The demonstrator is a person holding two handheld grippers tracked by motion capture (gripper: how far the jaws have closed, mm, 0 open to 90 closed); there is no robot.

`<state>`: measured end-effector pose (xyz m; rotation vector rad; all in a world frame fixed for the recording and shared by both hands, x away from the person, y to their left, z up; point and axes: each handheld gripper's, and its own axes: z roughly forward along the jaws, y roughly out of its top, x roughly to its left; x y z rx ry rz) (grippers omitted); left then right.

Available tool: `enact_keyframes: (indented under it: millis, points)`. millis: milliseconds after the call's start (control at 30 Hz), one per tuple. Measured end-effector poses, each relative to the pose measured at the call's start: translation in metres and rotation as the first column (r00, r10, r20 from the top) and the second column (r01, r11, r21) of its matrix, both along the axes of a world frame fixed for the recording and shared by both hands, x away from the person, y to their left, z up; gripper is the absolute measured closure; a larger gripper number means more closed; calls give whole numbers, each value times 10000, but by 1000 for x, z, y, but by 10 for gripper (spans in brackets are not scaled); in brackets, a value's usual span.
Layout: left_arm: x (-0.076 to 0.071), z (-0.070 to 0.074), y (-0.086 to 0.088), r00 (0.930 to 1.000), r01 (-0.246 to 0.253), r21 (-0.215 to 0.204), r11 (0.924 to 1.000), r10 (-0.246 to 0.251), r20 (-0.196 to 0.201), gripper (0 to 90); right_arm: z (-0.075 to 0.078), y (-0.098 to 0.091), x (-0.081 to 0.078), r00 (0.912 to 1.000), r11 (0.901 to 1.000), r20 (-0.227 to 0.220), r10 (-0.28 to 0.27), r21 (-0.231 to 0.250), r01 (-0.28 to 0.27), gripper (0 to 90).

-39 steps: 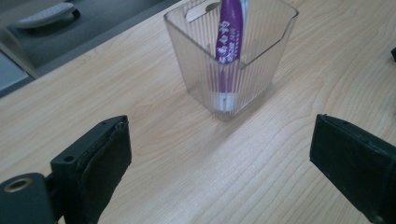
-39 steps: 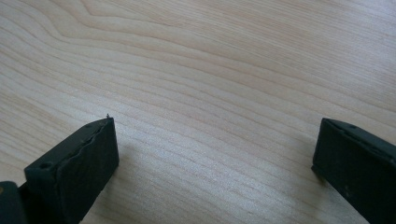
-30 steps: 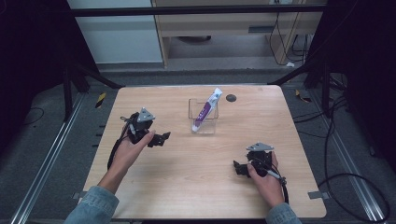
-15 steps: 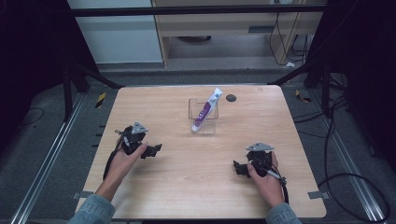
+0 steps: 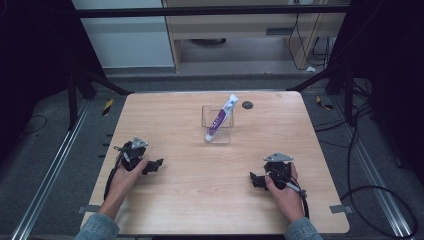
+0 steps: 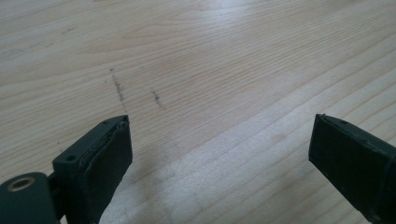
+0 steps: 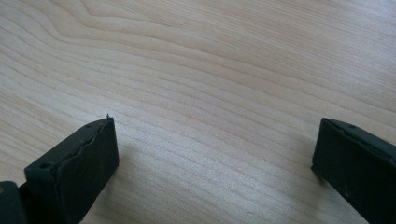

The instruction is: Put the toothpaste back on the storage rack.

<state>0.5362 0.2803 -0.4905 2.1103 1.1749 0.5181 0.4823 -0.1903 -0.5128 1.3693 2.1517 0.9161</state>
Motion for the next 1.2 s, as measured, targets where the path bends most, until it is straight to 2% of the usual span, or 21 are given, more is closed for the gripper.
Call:
enact_keyframes:
  millis: [100, 133, 233, 400, 900, 1200]
  points:
    - [3, -5, 4, 9998, -160, 141, 9998, 159, 106, 60, 0, 0, 0, 10000, 10000, 1, 0, 2, 0, 6]
    - [5, -8, 7, 9994, -327, -23, 9995, 327, 125, 65, 0, 0, 0, 10000, 10000, -2, -1, 3, 1, 6]
    - [7, -9, 9, 9985, -503, -63, 9987, 504, 225, 65, 0, 0, 0, 10000, 10000, -10, -5, 8, 5, 6]
    - [12, -13, 13, 9974, -709, 5, 9975, 708, 155, 65, 0, 0, 0, 10000, 10000, -2, -1, 3, 1, 6]
    - [16, -16, 12, 9970, -756, -73, 9971, 758, 154, 39, 0, 0, 0, 10000, 10000, -1, 0, 5, 0, 6]
    - [16, -17, 12, 9950, -1001, -61, 9950, 1001, 22, 0, 0, 0, 0, 10000, 10000, -3, 0, 5, 0, 6]
